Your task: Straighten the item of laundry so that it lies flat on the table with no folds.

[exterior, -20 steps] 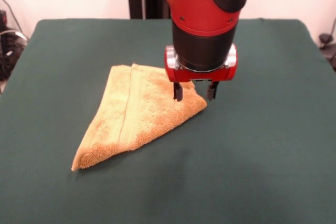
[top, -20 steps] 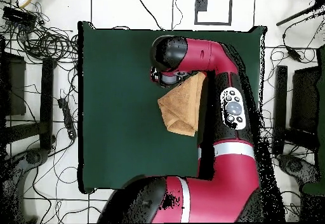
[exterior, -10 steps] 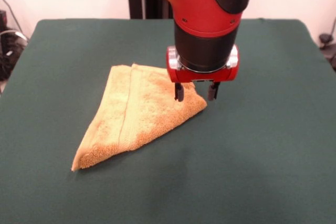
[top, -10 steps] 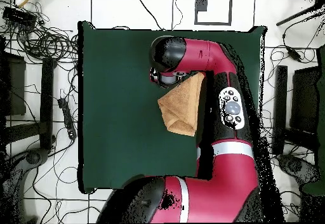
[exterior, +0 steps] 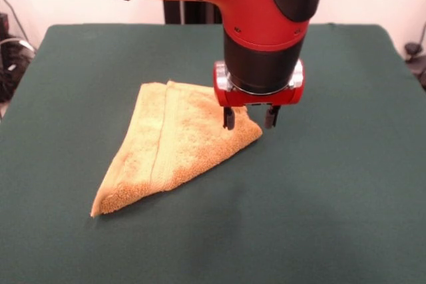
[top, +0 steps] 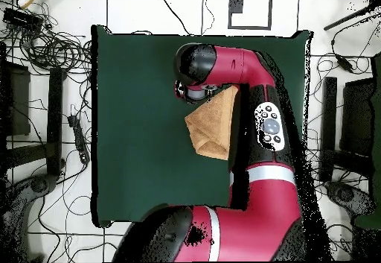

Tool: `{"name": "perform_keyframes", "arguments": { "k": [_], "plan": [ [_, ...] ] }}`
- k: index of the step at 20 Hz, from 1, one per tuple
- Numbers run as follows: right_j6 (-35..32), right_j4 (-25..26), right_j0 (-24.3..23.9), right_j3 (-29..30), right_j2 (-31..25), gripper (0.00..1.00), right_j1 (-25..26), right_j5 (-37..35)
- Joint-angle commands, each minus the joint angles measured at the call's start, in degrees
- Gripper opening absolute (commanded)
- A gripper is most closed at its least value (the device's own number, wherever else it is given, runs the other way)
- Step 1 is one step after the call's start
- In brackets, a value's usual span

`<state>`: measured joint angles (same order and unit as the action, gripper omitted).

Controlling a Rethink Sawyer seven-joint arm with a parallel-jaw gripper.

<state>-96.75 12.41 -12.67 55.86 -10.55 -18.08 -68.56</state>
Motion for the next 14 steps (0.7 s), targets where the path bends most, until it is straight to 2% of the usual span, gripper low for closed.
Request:
{"name": "perform_keyframes", "arguments": {
  "k": [1, 8, 14],
  "plan": [
    [0.37, 0.77, 2.12, 1.1, -3.8, 1.0, 4.95, 1.93],
    [0.08, 0.08, 2.32, -2.19, -3.81, 1.0, 5.97, -1.92],
    [-0.01, 0.6, 2.65, -2.33, -3.31, 1.0, 6.63, -1.14]
  ]
}}
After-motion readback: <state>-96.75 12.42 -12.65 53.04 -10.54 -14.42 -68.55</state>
